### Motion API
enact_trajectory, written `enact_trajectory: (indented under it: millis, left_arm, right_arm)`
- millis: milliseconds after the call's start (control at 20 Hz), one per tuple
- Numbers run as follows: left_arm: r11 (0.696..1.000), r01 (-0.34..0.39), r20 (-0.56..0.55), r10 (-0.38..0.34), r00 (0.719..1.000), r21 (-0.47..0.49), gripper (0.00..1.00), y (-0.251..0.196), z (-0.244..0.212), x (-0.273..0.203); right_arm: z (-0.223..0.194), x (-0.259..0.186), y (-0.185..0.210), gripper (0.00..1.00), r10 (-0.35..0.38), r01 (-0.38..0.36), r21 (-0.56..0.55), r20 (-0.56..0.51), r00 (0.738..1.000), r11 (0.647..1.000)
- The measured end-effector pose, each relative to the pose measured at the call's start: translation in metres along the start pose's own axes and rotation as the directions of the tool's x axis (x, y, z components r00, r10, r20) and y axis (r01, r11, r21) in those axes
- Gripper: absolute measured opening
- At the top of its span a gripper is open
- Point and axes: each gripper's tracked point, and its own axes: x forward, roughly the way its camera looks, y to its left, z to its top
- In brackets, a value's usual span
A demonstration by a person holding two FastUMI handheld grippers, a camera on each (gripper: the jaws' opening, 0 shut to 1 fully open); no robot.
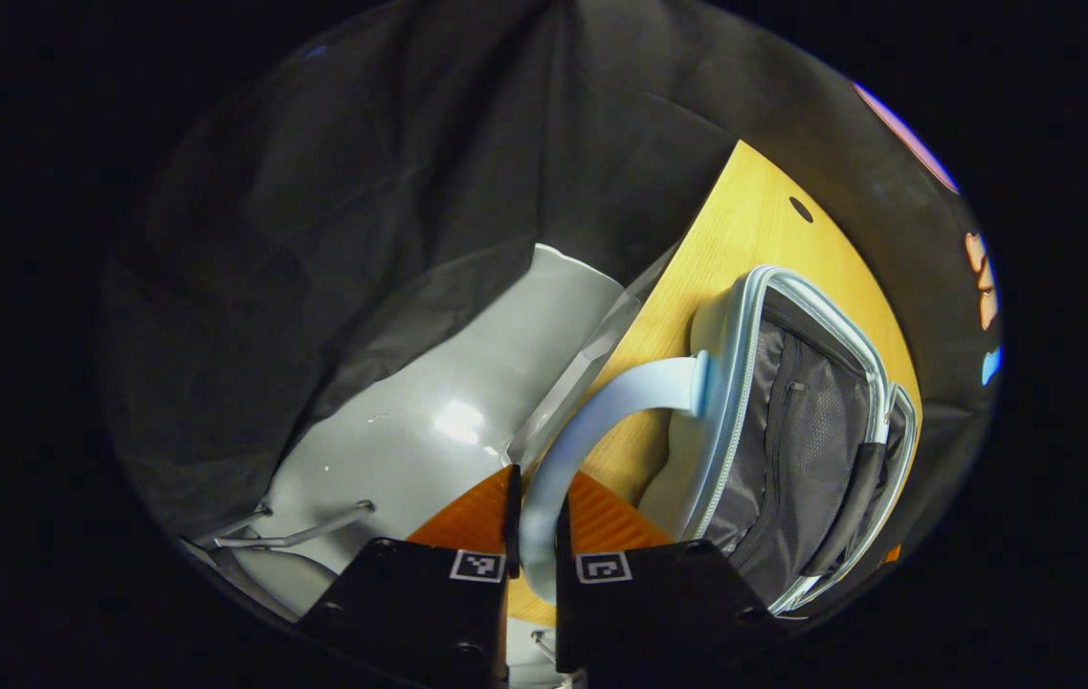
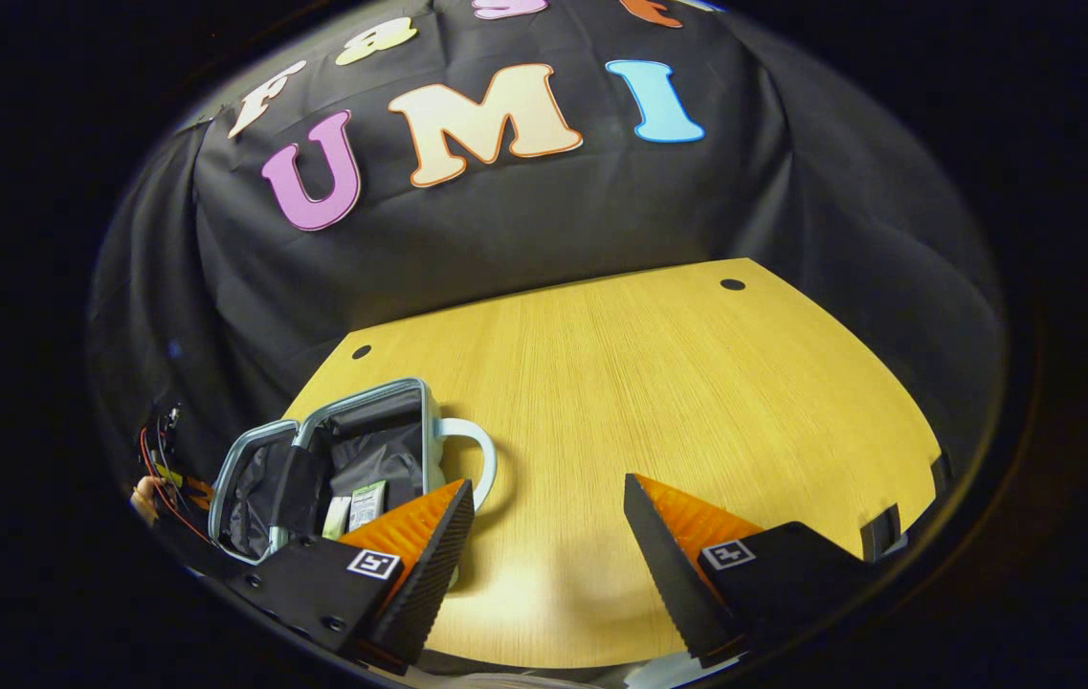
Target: First open the suitcase, pack the skin care products into it, and then close the suitcase.
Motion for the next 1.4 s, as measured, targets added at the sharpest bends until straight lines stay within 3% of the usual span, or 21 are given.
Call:
enact_trajectory:
  millis: [100, 150, 250, 450, 500, 600, 650, 750, 1050, 1100, 1200, 1400]
  left_arm:
    - [1.000, 0.012, -0.003, -0.012, 1.000, -0.013, 0.10, -0.004, 0.000, -0.006]
    - [1.000, 0.023, -0.004, -0.023, 1.000, -0.015, 0.09, -0.007, 0.000, -0.010]
    - [0.999, 0.035, -0.005, -0.035, 0.999, -0.012, 0.06, -0.015, 0.001, -0.020]
    - [1.000, -0.003, 0.037, 0.002, 0.999, 0.019, 0.06, -0.022, 0.008, -0.037]
    - [1.000, 0.004, 0.048, -0.005, 0.999, 0.017, 0.06, -0.026, 0.010, -0.044]
    - [1.000, 0.027, 0.067, -0.026, 0.997, -0.010, 0.06, -0.037, 0.014, -0.066]
    - [0.999, 0.040, 0.073, -0.038, 0.997, -0.028, 0.06, -0.049, 0.014, -0.079]
    - [0.999, 0.030, 0.089, -0.028, 0.996, -0.019, 0.06, -0.059, 0.016, -0.101]
    - [0.997, -0.024, 0.153, 0.013, 0.988, 0.069, 0.06, -0.127, 0.010, -0.175]
    - [0.996, -0.031, 0.159, 0.018, 0.987, 0.080, 0.06, -0.140, 0.006, -0.185]
    - [0.994, -0.049, 0.179, 0.030, 0.983, 0.101, 0.06, -0.165, -0.003, -0.204]
    - [0.985, -0.074, 0.214, 0.039, 0.976, 0.158, 0.06, -0.221, -0.025, -0.232]
  right_arm:
    - [-0.007, 0.002, 0.002, 0.98, 0.008, -0.008, 0.005, -0.013, 1.000, 1.000]
    - [-0.009, 0.002, 0.004, 0.93, 0.014, -0.014, 0.006, -0.017, 1.000, 1.000]
    - [-0.011, 0.005, 0.006, 0.98, 0.026, -0.026, 0.007, -0.022, 0.999, 1.000]
    - [-0.008, 0.007, 0.000, 0.98, 0.036, -0.036, 0.001, -0.018, 0.999, 0.999]
    - [-0.005, 0.006, -0.003, 0.93, 0.041, -0.041, 0.003, -0.015, 0.999, 0.999]
    - [0.001, 0.003, -0.007, 0.93, 0.049, -0.049, 0.015, -0.005, 0.999, 0.999]
    - [0.005, 0.002, -0.011, 0.98, 0.050, -0.050, 0.021, 0.003, 0.999, 0.999]
    - [0.009, 0.004, -0.023, 0.93, 0.057, -0.057, 0.029, 0.011, 0.998, 0.998]
    - [0.028, 0.007, -0.072, 0.98, 0.081, -0.083, 0.065, 0.033, 0.996, 0.994]
    - [0.030, 0.006, -0.085, 0.92, 0.080, -0.082, 0.058, 0.038, 0.996, 0.995]
    - [0.037, 0.005, -0.106, 0.98, 0.085, -0.087, 0.034, 0.045, 0.995, 0.996]
    - [0.047, 0.007, -0.145, 0.92, 0.101, -0.101, -0.011, 0.044, 0.994, 0.995]
